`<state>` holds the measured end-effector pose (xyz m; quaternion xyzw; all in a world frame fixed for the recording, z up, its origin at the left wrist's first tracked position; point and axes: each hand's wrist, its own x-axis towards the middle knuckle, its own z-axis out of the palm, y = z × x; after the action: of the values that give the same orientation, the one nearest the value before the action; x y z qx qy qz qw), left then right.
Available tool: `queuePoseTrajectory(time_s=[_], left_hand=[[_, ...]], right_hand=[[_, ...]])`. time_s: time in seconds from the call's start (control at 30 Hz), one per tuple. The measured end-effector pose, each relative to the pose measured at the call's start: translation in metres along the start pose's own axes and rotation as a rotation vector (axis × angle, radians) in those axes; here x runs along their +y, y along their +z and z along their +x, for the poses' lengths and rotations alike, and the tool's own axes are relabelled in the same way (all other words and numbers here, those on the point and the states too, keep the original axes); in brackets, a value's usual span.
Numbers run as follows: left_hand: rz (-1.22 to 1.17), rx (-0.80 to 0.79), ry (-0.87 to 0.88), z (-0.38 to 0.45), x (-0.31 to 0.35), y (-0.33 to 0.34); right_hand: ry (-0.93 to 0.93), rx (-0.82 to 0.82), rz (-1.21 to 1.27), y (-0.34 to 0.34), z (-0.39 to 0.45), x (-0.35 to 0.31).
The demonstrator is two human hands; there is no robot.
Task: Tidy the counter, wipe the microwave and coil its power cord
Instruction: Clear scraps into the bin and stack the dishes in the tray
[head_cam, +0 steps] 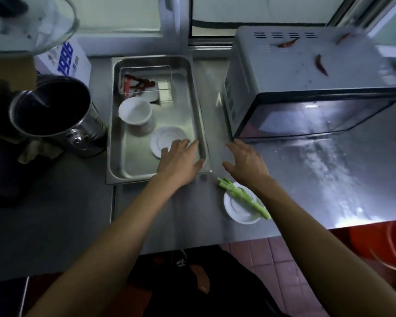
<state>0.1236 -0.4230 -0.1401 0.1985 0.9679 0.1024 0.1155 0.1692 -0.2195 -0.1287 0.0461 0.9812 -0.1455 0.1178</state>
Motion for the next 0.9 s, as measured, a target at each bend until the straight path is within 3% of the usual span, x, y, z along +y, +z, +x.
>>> queuePoseTrajectory(time_s=[0.43, 0.9], left_hand=[[0.02, -0.027, 0.397, -0.003, 0.171, 0.011], [0.116, -0.084, 0.688, -0.007, 0.491, 0.079]], right_hand=[[0.376, 0.18, 0.133, -0.029, -0.142, 0.13], [0.675, 0.416, 0.277, -0.07, -0.309, 0.382]])
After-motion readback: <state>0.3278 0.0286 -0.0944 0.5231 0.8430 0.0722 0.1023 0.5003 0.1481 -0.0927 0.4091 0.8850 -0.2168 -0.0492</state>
